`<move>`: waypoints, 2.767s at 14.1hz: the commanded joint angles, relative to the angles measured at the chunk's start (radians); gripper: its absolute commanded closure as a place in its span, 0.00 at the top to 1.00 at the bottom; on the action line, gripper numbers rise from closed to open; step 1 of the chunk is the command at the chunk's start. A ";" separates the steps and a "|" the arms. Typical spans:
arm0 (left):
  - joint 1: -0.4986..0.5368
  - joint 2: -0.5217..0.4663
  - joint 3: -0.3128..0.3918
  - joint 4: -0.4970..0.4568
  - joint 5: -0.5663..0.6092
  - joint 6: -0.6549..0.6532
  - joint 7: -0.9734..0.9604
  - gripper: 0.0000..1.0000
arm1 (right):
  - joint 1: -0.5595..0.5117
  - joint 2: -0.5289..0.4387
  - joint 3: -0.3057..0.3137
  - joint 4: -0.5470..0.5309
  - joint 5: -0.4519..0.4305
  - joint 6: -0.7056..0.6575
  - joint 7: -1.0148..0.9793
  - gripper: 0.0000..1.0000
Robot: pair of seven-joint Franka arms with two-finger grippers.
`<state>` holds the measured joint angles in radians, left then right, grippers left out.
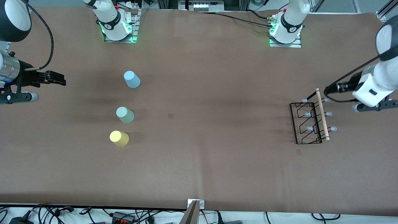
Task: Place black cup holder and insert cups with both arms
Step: 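Lower the left gripper onto the rack rod while the right gripper reaches the teal cup, then grasp the rack rod with the left gripper while the right gripper grasps the teal cup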
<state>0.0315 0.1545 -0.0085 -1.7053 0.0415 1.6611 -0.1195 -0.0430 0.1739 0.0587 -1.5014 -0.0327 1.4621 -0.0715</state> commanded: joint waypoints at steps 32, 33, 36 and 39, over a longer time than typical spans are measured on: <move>0.039 0.057 -0.001 -0.366 0.074 0.667 0.107 0.17 | 0.179 0.134 0.026 -0.609 0.016 1.026 0.271 1.00; 0.041 0.056 -0.001 -0.366 0.074 0.666 0.107 0.14 | 0.181 0.137 0.024 -0.617 0.016 1.035 0.295 1.00; 0.039 0.054 0.001 -0.363 0.074 0.666 0.104 0.09 | 0.195 0.151 0.026 -0.628 0.016 1.047 0.334 1.00; 0.041 0.046 -0.001 -0.314 0.074 0.594 0.107 0.02 | 0.195 0.157 0.024 -0.628 0.016 1.047 0.334 1.00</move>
<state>0.0680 0.2212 -0.0077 -2.0668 0.1002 2.3237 -0.0287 0.1436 0.3368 0.0876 -2.1123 -0.0237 2.4880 0.2460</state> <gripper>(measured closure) 0.841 0.000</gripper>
